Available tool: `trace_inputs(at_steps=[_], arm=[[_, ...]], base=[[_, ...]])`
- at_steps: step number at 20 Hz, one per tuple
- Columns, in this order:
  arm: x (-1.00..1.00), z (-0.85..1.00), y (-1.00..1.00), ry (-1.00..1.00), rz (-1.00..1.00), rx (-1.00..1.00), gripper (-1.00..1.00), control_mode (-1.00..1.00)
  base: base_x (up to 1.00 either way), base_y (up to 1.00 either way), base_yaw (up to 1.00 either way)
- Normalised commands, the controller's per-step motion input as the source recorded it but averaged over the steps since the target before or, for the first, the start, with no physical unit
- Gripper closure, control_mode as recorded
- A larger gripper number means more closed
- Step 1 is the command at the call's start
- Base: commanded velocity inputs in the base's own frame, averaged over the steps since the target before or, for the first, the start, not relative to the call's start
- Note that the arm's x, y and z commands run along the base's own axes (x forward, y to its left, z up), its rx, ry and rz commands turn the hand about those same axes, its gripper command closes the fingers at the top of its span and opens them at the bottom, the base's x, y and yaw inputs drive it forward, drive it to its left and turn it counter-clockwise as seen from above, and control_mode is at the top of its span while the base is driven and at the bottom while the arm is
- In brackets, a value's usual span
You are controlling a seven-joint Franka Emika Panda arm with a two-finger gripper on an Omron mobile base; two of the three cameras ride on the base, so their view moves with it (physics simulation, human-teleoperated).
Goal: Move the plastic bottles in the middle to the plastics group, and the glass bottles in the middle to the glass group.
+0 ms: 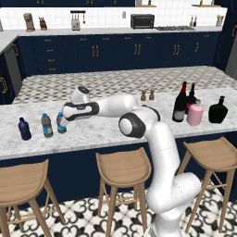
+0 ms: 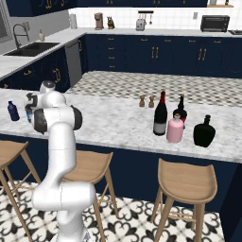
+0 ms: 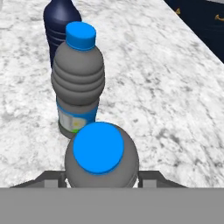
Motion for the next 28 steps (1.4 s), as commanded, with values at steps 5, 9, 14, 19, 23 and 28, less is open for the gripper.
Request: trace_inputs(at_steps=[5, 9, 14, 19, 23, 28], arm=[[0.0, -0.02, 0.0, 0.0, 0.0, 0.0, 1.0, -1.0], [0.0, 0.0, 0.0, 0.0, 0.0, 0.0, -1.0, -1.0], [0.0, 0.0, 0.0, 0.0, 0.0, 0.0, -1.0, -1.0], [0.0, 0.0, 0.0, 0.0, 0.0, 0.0, -1.0, -1.0], [0.0, 0.0, 0.0, 0.0, 0.0, 0.0, -1.0, -1.0], [0.0, 0.01, -0.05, 0.0, 0.0, 0.0, -1.0, -1.0]], base=[[0.0, 0.0, 0.0], [0.0, 0.0, 0.0], [0.0, 0.0, 0.0], [0.0, 0.0, 0.0], [0.0, 0.0, 0.0], [0.0, 0.0, 0.0]])
